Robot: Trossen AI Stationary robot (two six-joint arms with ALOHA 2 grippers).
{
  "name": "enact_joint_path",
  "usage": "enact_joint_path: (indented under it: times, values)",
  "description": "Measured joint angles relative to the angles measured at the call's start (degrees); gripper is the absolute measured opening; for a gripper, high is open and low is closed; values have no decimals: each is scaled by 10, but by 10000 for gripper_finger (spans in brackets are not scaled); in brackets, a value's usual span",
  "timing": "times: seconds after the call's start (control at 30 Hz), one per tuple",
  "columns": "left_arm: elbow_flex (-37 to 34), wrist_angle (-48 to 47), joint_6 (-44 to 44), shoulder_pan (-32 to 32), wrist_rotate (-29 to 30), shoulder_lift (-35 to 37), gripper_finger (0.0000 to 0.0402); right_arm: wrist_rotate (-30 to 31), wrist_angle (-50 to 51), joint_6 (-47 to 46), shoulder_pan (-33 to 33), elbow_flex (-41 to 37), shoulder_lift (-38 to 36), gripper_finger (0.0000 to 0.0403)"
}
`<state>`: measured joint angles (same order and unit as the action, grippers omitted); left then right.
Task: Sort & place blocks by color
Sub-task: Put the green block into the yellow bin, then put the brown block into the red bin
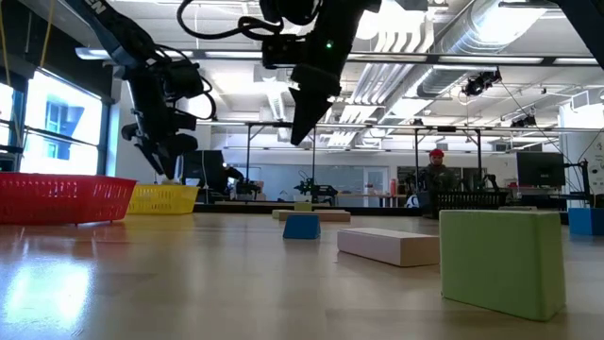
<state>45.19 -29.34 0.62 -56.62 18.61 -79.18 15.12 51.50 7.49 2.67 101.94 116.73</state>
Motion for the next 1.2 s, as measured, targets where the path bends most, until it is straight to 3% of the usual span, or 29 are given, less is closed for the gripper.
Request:
enact_joint_path:
  times: [0.4,0.6,0.8,0.97,1.2]
  values:
    - [8,-11,0,1,-6,10,176,1,0,0,11,0,0,217]
    - [43,-24,0,14,-100,46,177,-43,2,15,44,0,0,217]
    - [54,-23,0,63,-173,110,177,-87,4,44,91,0,0,217]
    - [54,-35,0,119,-180,167,177,-125,-8,62,127,-14,0,217]
    - [54,-76,-4,187,-180,216,177,-133,-57,87,161,-76,0,217]
